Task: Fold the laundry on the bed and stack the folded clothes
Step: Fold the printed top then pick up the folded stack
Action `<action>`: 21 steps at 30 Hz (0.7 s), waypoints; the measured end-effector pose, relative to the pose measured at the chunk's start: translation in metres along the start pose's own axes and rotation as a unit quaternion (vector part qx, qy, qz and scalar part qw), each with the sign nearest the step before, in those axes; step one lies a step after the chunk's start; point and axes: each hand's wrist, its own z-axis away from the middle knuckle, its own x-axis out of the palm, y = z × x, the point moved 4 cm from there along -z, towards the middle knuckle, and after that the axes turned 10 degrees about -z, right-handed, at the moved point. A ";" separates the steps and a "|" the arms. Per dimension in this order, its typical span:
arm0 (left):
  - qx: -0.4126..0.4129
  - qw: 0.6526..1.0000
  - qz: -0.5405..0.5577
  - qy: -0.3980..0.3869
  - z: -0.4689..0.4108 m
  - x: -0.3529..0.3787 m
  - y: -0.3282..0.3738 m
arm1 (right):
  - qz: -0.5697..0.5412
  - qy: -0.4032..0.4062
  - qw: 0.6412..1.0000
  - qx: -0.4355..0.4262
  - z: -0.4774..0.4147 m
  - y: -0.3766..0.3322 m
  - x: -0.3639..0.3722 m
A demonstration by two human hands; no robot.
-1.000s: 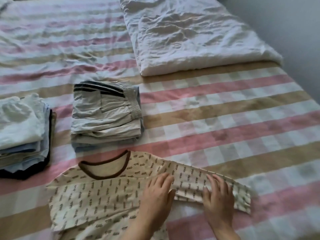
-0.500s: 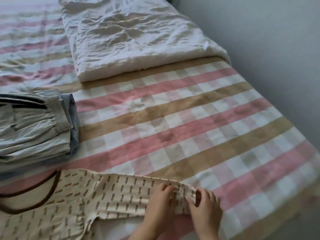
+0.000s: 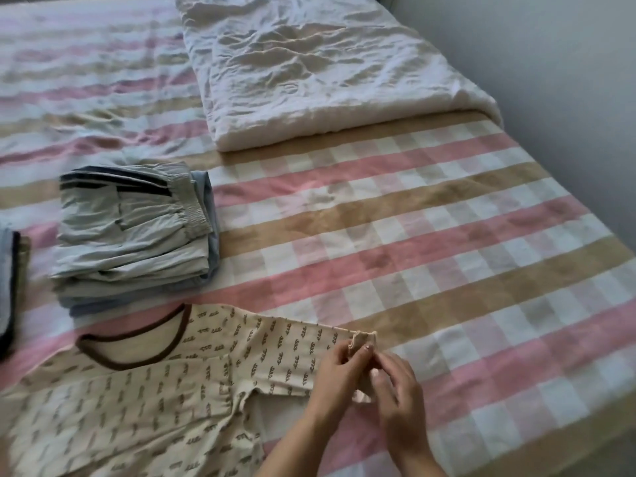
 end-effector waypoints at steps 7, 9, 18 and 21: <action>0.049 0.993 0.002 0.106 0.041 -0.109 0.029 | -0.003 0.015 0.997 -0.071 0.018 -0.044 0.056; 0.088 0.989 0.035 0.116 0.063 -0.152 0.040 | 0.003 0.016 0.995 -0.096 0.024 -0.054 0.078; 0.091 0.974 0.106 0.179 0.142 -0.324 0.010 | 0.074 -0.062 0.992 -0.079 0.048 -0.055 0.182; 0.036 0.961 0.163 0.219 0.144 -0.358 -0.028 | 0.181 -0.130 0.972 -0.077 0.052 -0.040 0.209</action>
